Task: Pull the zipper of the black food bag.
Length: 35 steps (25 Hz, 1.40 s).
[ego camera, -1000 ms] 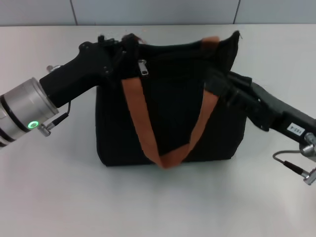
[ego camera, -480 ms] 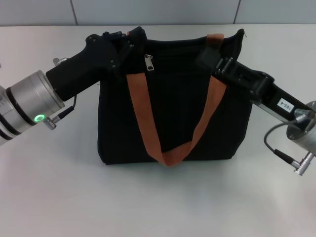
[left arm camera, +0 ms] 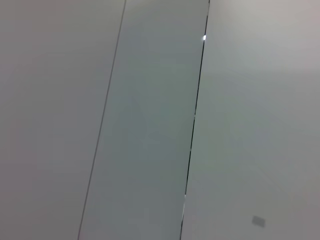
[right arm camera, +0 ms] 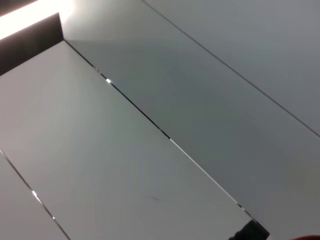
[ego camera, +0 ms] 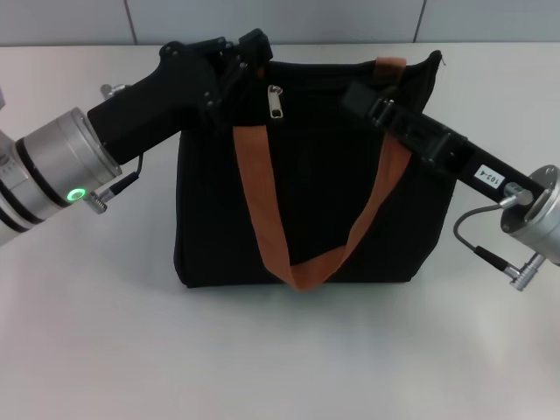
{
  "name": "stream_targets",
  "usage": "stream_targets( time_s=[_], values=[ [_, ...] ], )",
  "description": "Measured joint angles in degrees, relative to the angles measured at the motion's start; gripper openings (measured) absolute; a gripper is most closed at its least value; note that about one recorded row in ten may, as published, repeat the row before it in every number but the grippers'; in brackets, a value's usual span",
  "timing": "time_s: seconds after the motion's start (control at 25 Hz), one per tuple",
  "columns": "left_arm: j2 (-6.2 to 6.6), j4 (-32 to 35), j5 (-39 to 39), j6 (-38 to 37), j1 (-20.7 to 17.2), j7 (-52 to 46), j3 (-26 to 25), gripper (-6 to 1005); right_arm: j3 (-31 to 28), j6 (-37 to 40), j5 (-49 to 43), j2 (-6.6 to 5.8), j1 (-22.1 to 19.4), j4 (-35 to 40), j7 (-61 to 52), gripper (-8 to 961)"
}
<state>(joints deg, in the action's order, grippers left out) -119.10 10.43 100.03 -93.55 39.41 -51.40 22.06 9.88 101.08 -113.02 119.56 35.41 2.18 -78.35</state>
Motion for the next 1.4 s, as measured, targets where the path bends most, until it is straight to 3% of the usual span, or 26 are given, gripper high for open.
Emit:
stream_targets(
  time_s=[0.8,1.4],
  values=[
    [0.0,-0.03,-0.08,-0.03,4.04,0.64,0.36,23,0.09,-7.13,-0.05,0.06,2.84,-1.73,-3.26,332],
    [-0.08,-0.76,-0.08,0.48,4.52,2.58,0.35,23,0.67,-9.51,-0.71,0.0,4.68,-1.74,-6.91,329]
  ],
)
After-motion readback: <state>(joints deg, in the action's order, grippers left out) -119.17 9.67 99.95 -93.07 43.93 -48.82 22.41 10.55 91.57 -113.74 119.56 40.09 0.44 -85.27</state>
